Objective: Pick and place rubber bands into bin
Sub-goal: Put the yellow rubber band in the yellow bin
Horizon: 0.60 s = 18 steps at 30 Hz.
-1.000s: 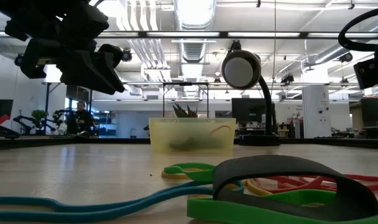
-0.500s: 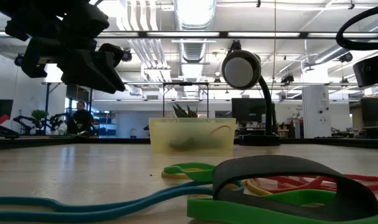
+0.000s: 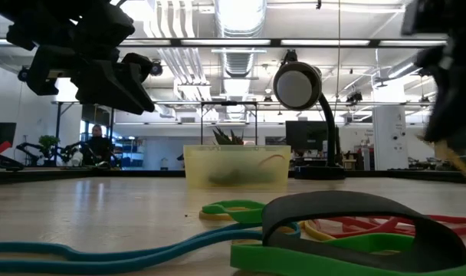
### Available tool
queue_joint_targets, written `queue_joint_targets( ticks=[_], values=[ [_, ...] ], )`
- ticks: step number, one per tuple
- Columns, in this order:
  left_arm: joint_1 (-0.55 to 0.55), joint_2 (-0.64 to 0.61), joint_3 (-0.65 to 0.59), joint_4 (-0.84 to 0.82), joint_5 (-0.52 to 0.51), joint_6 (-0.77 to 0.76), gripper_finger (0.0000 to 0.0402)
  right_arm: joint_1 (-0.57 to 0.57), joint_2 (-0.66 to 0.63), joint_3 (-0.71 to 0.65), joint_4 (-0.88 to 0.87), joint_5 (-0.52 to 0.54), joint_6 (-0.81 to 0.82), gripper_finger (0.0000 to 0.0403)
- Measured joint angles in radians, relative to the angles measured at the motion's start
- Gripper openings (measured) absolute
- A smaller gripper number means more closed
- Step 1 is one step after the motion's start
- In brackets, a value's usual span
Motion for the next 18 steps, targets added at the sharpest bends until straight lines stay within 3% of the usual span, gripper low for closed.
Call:
queue_joint_targets(
  ticks=[10, 18],
  values=[
    [0.0, 0.0, 0.0, 0.0, 0.0, 0.0, 0.0107, -0.004, 0.01, 0.128, 0.007, 0.317, -0.339, 0.0008],
    [0.0, 0.0, 0.0, 0.001, 0.0, 0.0, 0.0107, -0.089, 0.016, 0.207, 0.019, 0.447, -0.545, 0.0008]
  ],
)
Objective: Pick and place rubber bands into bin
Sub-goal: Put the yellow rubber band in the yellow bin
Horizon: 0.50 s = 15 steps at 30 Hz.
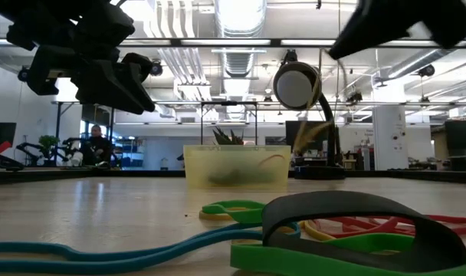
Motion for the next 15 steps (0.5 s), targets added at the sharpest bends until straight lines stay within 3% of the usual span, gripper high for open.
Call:
queue_joint_targets(
  ticks=[15],
  values=[
    [0.0, 0.0, 0.0, 0.0, 0.0, 0.0, 0.0107, -0.337, 0.0, -0.001, 0.294, -0.01, -0.48, 0.0008]
  ],
)
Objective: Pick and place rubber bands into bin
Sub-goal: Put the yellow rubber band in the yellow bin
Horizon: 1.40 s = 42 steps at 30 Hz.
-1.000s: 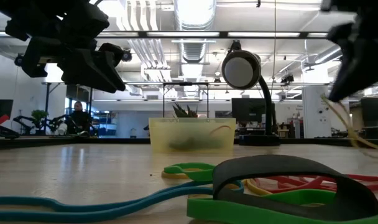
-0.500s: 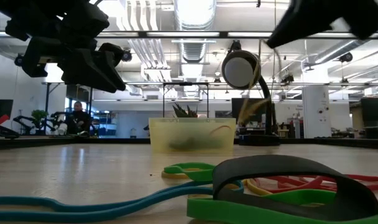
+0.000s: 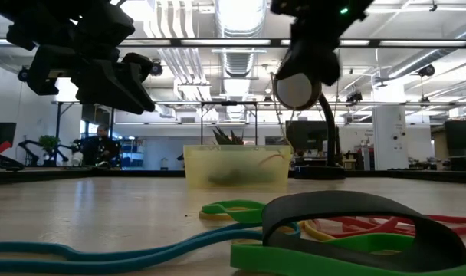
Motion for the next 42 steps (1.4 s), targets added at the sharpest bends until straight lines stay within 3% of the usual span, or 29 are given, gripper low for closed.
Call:
queue_joint_targets(
  ticks=[9, 16, 28, 38, 42],
  values=[
    [0.0, 0.0, -0.002, 0.0, 0.0, 0.0, 0.0107, -0.162, 0.0, -0.002, 0.256, -0.113, -0.242, 0.0008],
    [0.0, 0.0, -0.003, 0.0, 0.0, 0.0, 0.0107, -0.253, -0.002, -0.025, 0.315, -0.263, -0.266, 0.0008],
    [0.0, 0.0, -0.003, 0.001, 0.0, 0.0, 0.0107, -0.29, -0.002, -0.074, 0.475, -0.274, -0.373, 0.0008],
    [0.0, 0.0, -0.008, 0.001, 0.0, 0.0, 0.0107, -0.29, -0.002, -0.043, 0.478, -0.276, -0.399, 0.0008],
    [0.0, 0.0, -0.01, 0.001, 0.0, 0.0, 0.0107, -0.298, -0.002, -0.048, 0.478, -0.328, -0.372, 0.0008]
  ],
)
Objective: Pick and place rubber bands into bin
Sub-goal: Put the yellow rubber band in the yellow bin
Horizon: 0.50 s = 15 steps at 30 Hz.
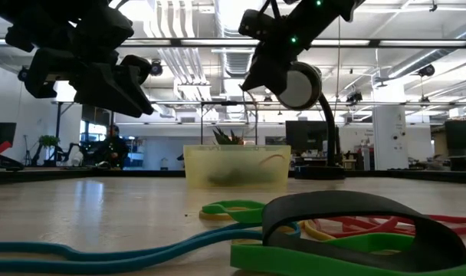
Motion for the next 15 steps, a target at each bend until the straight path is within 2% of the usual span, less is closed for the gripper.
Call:
queue_joint_targets(
  ticks=[6, 15],
  values=[
    [0.0, 0.0, -0.001, 0.0, 0.0, 0.0, 0.0107, -0.02, 0.0, -0.036, 0.001, -0.08, 0.057, 0.0009],
    [0.0, 0.0, -0.001, 0.006, 0.0, 0.001, 0.0107, -0.087, 0.0, -0.119, 0.003, -0.342, 0.195, 0.0009]
  ],
)
